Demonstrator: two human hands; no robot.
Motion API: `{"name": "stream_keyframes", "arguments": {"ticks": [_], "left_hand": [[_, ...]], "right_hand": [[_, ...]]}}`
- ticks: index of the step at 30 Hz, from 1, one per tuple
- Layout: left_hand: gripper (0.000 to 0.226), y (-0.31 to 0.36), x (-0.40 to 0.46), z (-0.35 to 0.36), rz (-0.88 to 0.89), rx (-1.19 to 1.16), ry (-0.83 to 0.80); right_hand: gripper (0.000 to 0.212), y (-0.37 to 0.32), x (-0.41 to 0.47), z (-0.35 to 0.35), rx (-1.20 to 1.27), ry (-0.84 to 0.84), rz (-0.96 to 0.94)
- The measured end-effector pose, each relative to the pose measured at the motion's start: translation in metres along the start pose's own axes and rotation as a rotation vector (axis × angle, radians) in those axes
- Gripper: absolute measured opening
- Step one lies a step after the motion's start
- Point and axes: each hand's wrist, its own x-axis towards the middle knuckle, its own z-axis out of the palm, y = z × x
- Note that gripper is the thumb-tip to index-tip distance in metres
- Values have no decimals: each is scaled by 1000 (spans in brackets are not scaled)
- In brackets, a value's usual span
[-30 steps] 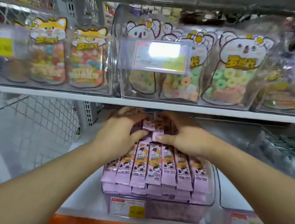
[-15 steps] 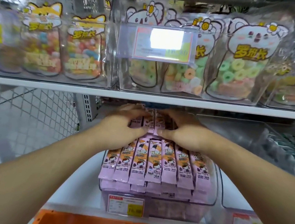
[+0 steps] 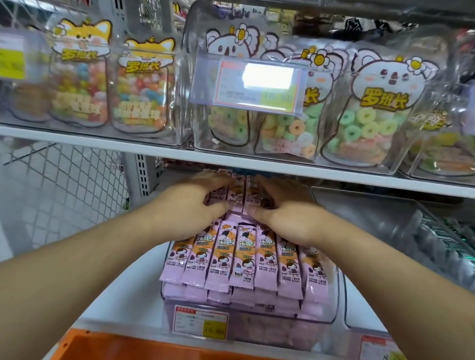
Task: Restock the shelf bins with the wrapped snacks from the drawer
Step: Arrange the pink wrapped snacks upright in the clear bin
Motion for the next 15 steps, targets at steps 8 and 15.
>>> {"name": "stream_keyframes", "arguments": {"ticks": [8, 15], "left_hand": [[51, 23, -75, -17, 5, -11, 72], [48, 45, -209, -18, -14, -151, 179]], "right_hand": [[76, -22, -75, -8, 90, 61, -55], [60, -78, -188, 32, 261, 101, -322]]}}
